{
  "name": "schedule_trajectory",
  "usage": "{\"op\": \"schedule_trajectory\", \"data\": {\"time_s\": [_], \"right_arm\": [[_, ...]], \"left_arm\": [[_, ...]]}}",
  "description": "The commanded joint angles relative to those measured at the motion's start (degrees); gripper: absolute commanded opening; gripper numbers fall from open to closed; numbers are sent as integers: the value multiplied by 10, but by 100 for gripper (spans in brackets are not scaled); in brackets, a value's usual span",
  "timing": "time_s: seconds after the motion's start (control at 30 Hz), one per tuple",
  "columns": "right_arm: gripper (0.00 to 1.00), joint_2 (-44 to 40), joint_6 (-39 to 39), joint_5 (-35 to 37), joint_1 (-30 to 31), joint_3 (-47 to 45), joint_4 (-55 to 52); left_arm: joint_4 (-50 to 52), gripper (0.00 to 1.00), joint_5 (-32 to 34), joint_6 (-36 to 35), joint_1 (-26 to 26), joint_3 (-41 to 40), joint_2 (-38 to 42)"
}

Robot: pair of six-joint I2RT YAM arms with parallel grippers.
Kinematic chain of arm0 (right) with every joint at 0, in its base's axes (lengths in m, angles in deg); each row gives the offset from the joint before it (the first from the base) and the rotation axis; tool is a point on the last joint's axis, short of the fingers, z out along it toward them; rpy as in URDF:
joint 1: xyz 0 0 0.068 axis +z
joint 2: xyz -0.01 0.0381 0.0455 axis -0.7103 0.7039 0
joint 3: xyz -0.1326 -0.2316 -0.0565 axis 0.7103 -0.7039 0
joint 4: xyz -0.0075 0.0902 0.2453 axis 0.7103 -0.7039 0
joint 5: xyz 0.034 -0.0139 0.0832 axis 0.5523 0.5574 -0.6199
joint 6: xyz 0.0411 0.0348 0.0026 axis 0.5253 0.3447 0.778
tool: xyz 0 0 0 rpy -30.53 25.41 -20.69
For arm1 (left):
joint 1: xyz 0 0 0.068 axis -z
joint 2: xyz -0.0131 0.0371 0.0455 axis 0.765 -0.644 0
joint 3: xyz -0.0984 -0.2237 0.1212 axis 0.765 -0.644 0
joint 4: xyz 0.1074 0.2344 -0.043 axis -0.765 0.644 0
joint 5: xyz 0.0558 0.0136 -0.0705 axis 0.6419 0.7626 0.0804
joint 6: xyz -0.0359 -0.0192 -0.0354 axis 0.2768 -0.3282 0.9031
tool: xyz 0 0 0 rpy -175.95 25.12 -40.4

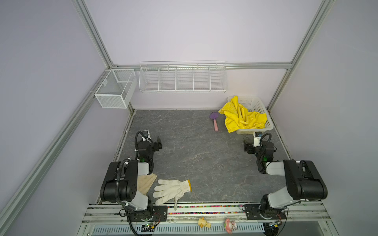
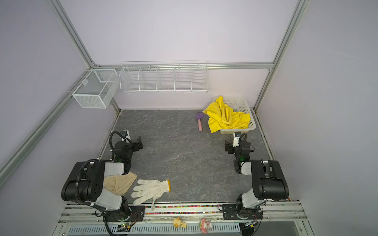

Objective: Fold and stack the trousers
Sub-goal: Pick up the trousers from the basket.

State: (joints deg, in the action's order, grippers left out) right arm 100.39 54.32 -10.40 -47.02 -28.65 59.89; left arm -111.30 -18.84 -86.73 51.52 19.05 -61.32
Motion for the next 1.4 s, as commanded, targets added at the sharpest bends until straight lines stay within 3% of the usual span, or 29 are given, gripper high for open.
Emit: {"op": "schedule_trajectory", "data": {"time_s": [0.0, 1.07, 1.2, 1.37], "right_arm": [[88, -4, -11, -5, 1, -2, 18], [88, -6, -5, -8, -5, -1, 18], [88, -59, -17, -36, -4, 56, -131], [88, -132, -8, -65, -4, 96, -232]], "left_arm": [[-11, 100, 5, -1, -3, 1, 0], [-10, 100, 5, -2, -2, -2, 11], [40, 100, 2, -6, -2, 1, 66], [211, 100, -25, -3, 6, 60, 159]]}}
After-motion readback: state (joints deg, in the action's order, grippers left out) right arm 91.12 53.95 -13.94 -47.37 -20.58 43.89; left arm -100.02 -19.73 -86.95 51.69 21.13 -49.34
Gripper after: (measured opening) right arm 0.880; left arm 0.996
